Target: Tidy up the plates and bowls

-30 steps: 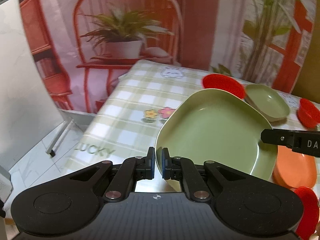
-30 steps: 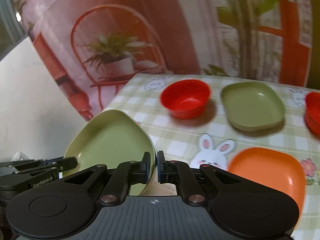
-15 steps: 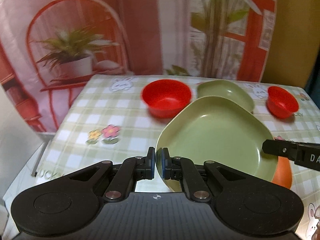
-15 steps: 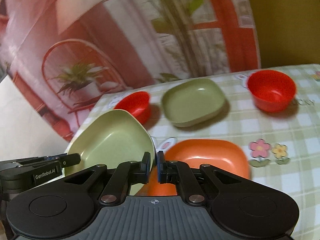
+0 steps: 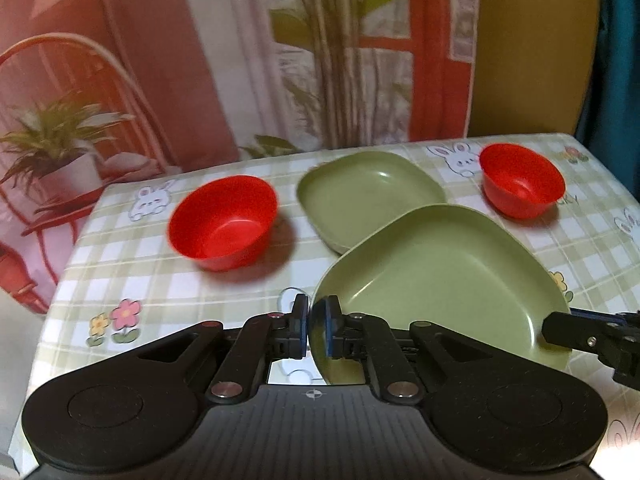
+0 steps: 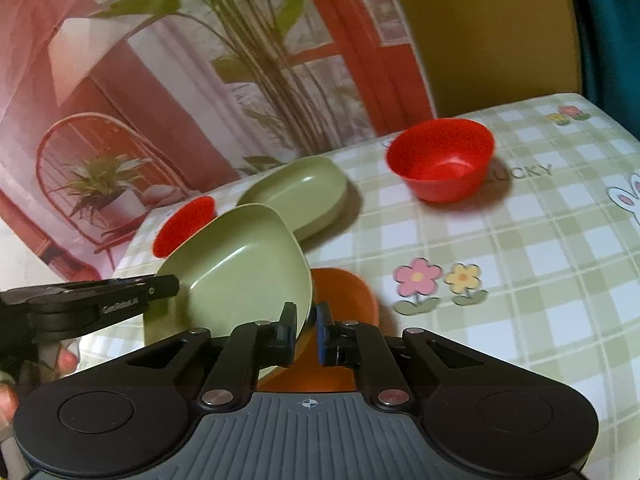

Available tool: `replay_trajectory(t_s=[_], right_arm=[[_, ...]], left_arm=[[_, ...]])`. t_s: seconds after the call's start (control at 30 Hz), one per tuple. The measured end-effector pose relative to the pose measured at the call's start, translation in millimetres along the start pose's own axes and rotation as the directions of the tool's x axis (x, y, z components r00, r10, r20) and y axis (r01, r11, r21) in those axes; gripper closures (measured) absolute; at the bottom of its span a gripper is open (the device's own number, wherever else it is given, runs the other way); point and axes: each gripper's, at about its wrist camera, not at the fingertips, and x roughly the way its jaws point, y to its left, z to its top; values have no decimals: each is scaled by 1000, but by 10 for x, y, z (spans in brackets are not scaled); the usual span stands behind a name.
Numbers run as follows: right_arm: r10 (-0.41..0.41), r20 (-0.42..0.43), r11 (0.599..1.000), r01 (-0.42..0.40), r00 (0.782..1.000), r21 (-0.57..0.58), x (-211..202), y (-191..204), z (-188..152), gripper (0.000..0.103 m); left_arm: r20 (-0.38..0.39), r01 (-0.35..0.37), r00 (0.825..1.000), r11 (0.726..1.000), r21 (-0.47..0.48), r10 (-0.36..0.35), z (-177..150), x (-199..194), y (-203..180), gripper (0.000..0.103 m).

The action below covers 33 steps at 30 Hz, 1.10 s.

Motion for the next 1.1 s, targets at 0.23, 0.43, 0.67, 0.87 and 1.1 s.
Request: replay_trajectory(t_s=[0.23, 0.43, 0.67, 0.87, 1.1], right_arm=[[-18, -14, 1000, 18, 1000, 5, -27, -81, -52, 92], [-26, -27, 1000, 27, 999, 5, -25, -104, -91, 91], [-38, -23, 999, 39, 999, 11, -17, -138, -80, 91], [-44, -22, 999, 44, 999, -2, -33, -118, -68, 92], [-52, -46, 999, 52, 998, -17, -26, -112, -95, 92]], left_arm=[[-27, 13, 1000, 999, 36, -12, -8, 145, -123, 90], [-50, 27, 998, 998, 56, -25, -37, 222, -159, 89], [-58, 37, 998, 997, 66, -34, -49, 264, -183, 89], [-52, 30, 998, 996, 88, -26, -56, 250, -210, 90], [-51, 34, 998, 995, 91, -30, -46, 277, -210, 90]])
